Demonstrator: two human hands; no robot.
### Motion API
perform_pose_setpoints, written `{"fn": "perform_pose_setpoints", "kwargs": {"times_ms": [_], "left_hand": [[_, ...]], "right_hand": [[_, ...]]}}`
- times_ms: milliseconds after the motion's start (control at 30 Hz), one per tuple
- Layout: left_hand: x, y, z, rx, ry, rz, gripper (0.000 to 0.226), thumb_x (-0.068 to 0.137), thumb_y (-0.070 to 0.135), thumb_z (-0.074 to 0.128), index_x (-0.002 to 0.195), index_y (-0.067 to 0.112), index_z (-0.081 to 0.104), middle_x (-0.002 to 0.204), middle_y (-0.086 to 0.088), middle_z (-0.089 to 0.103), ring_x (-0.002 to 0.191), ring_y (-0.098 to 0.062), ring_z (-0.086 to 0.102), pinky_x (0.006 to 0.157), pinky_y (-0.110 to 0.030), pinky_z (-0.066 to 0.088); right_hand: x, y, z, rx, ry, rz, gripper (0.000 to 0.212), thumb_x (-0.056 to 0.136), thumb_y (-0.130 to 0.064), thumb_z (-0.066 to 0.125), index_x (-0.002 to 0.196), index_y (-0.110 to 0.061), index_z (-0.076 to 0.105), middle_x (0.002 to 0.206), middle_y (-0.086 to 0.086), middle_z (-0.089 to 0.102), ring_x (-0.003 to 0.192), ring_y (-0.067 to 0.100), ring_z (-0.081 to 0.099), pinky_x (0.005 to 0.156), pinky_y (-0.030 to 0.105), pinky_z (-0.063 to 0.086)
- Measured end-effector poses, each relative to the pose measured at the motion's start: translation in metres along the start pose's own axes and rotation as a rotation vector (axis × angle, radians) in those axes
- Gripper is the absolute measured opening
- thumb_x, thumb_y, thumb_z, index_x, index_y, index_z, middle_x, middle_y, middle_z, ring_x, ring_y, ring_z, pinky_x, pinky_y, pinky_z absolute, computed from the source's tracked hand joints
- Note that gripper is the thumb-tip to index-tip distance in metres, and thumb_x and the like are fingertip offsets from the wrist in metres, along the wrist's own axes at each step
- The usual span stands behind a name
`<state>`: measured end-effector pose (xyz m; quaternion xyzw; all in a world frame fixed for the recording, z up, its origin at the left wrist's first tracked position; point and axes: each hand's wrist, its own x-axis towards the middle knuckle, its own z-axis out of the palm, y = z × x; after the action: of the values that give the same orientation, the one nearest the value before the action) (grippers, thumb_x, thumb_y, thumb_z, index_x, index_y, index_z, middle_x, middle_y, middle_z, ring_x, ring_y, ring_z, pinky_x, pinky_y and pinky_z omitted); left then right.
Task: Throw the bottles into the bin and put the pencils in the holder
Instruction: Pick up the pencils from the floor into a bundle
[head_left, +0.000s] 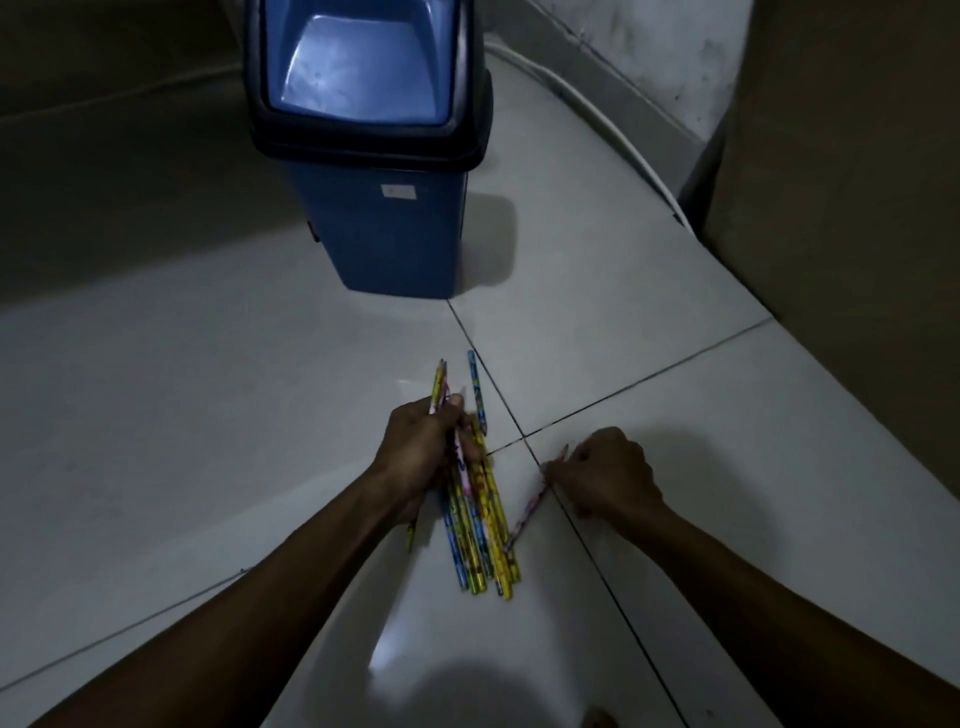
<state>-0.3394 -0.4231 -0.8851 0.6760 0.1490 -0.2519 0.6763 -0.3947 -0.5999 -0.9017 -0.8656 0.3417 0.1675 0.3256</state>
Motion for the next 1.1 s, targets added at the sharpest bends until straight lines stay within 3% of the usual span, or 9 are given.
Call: {"fn": "perform_pose_setpoints", "kwargs": {"times_ms": [100,200,333,500,633,767,833,967,1100], "left_hand": [[-0.005,-0.001,-0.003,0.079,0.041,0.026,0.037,0.102,0.027,0.047,0.074,0.006,0.058,0.055,-0.011,0.056,0.034,-0.013,0.048,0.033,-0.015,0.029],[-0.007,-0.003,-0.003,0.037,0.090,0.030,0.032,0.102,0.026,0.046,0.082,0.004,0.057,0.058,-0.009,0.048,0.040,-0.014,0.045,0.034,-0.015,0.034],[-0.005,-0.006,-0.006,-0.041,0.129,0.016,0.029,0.102,0.026,0.046,0.082,0.009,0.058,0.061,-0.004,0.047,0.056,-0.020,0.044,0.049,-0.025,0.039],[-0.010,-0.003,-0.006,-0.140,-0.001,-0.061,0.019,0.097,0.026,0.056,0.087,0.010,0.056,0.052,0.002,0.034,0.042,-0.013,0.028,0.043,-0.021,0.024],[-0.014,-0.006,-0.006,-0.046,-0.106,-0.048,0.026,0.086,0.028,0.072,0.071,0.010,0.061,0.049,-0.002,0.043,0.036,-0.012,0.032,0.038,-0.018,0.027],[-0.019,-0.008,-0.012,-0.101,-0.059,-0.082,0.030,0.092,0.021,0.064,0.066,0.008,0.058,0.046,-0.002,0.047,0.030,-0.009,0.035,0.035,-0.014,0.028],[-0.018,-0.008,-0.022,-0.128,0.018,-0.095,0.032,0.096,0.025,0.058,0.070,0.007,0.059,0.052,-0.007,0.053,0.029,-0.010,0.038,0.034,-0.014,0.030],[-0.013,-0.010,-0.052,-0.179,0.144,-0.117,0.036,0.098,0.031,0.053,0.071,0.007,0.057,0.048,-0.007,0.055,0.029,-0.013,0.041,0.032,-0.015,0.030],[-0.012,-0.018,-0.070,-0.108,0.245,-0.101,0.035,0.098,0.033,0.053,0.077,0.006,0.060,0.041,-0.004,0.048,0.031,-0.013,0.041,0.032,-0.017,0.033]], "right_hand": [[-0.003,0.008,0.005,0.030,-0.059,0.055,0.058,0.057,-0.060,0.079,0.076,-0.006,0.069,0.064,0.009,0.069,0.054,0.019,0.066,0.049,0.022,0.043],[-0.006,0.005,0.006,0.107,-0.083,0.089,0.037,0.065,-0.036,0.084,0.072,-0.003,0.068,0.048,0.004,0.062,0.036,0.012,0.059,0.039,0.016,0.039],[-0.004,0.000,-0.002,0.274,-0.087,0.125,0.022,0.071,-0.017,0.068,0.075,0.005,0.069,0.058,0.017,0.069,0.044,0.027,0.067,0.043,0.032,0.057],[-0.015,-0.021,-0.009,0.471,-0.120,-0.093,0.019,0.085,-0.015,0.061,0.074,-0.002,0.068,0.060,0.014,0.072,0.046,0.025,0.068,0.044,0.024,0.050],[-0.038,-0.044,0.010,0.454,-0.261,-0.305,0.017,0.087,-0.018,0.066,0.073,-0.007,0.068,0.060,0.014,0.069,0.048,0.022,0.065,0.048,0.028,0.053],[-0.048,-0.048,0.027,0.484,-0.339,-0.385,0.018,0.083,-0.020,0.073,0.068,-0.012,0.070,0.058,0.011,0.069,0.047,0.020,0.064,0.052,0.029,0.053],[-0.044,-0.044,0.032,0.410,-0.278,-0.346,0.021,0.078,-0.029,0.078,0.065,-0.015,0.071,0.060,0.006,0.071,0.051,0.017,0.066,0.056,0.029,0.055],[-0.033,-0.028,0.037,-0.046,0.021,-0.276,0.029,0.073,-0.045,0.077,0.068,-0.019,0.064,0.075,-0.004,0.068,0.077,0.019,0.068,0.067,0.027,0.052],[-0.034,-0.023,0.042,-0.144,-0.041,-0.246,0.040,0.069,-0.055,0.077,0.077,-0.021,0.059,0.084,-0.001,0.065,0.082,0.021,0.065,0.069,0.028,0.047]]}}
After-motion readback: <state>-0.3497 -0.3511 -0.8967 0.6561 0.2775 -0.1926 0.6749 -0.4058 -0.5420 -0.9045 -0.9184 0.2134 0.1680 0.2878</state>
